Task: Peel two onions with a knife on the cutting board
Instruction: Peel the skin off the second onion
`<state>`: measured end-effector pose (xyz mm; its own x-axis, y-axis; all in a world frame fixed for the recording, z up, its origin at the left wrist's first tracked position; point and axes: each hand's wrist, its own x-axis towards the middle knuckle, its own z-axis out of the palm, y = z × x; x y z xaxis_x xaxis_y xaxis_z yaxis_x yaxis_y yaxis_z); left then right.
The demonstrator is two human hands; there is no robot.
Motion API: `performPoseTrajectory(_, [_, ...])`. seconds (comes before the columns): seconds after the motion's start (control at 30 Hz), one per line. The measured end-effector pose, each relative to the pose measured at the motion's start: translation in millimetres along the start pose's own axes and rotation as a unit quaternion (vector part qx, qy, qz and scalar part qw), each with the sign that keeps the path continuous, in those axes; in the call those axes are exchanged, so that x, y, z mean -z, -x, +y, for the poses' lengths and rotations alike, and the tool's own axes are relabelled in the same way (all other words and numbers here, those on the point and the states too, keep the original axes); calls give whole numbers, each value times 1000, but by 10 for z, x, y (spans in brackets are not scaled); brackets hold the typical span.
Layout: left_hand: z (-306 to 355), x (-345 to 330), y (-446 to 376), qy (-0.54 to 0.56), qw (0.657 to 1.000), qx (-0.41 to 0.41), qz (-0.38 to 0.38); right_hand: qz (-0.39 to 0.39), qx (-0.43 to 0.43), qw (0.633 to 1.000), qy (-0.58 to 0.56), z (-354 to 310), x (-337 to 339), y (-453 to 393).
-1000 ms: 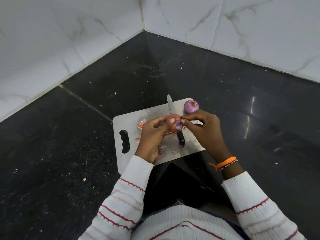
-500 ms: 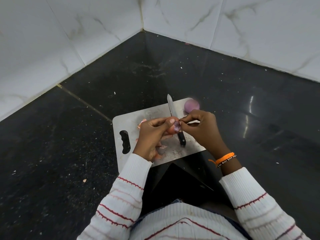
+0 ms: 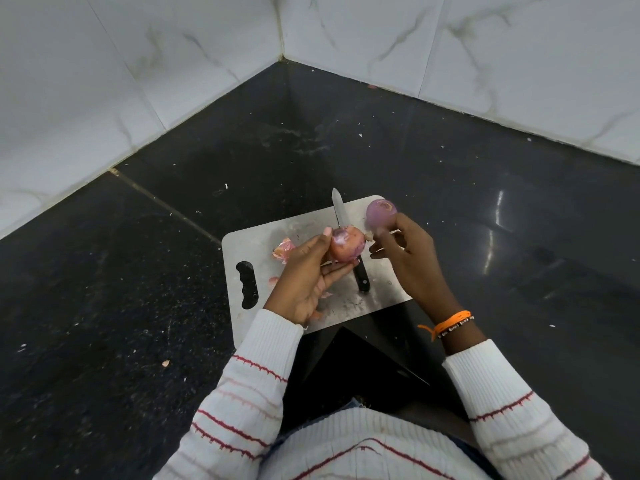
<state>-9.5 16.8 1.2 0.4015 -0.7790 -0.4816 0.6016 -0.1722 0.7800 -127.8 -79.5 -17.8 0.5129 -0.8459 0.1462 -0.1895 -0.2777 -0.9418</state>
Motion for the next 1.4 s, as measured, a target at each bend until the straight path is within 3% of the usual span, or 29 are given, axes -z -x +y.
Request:
performPoseTrajectory(0.07, [-9,4,-11,2,1000,-6,0,12,16,999,-34,-34,-19,21])
performPoseTrajectory(0.27, [-41,7,-7,-32,999,-31,-11,-4,78,996,39,-94,-123,78])
performPoseTrajectory(0.4, [-20,-5,3,-42,998,-38,-18,48,73,996,30,-88,-144,64])
performPoseTrajectory(0.7, [-30,19,-17,-12,1000,-22,-14,58,63,995,46,51,-111,-5])
performPoseTrajectory(0.83, [-40,14,-46,-15,999,-26,-15,41,102,992,66,34,-99,-1])
performPoseTrajectory(0.97, [-58,14,-76,2,999,-32,-22,-36,140,989,33,-42,-67,14])
performPoseTrajectory(1.4, [-29,10,-125,29,999,-6,23,42,35,993,102,82,-50,-37])
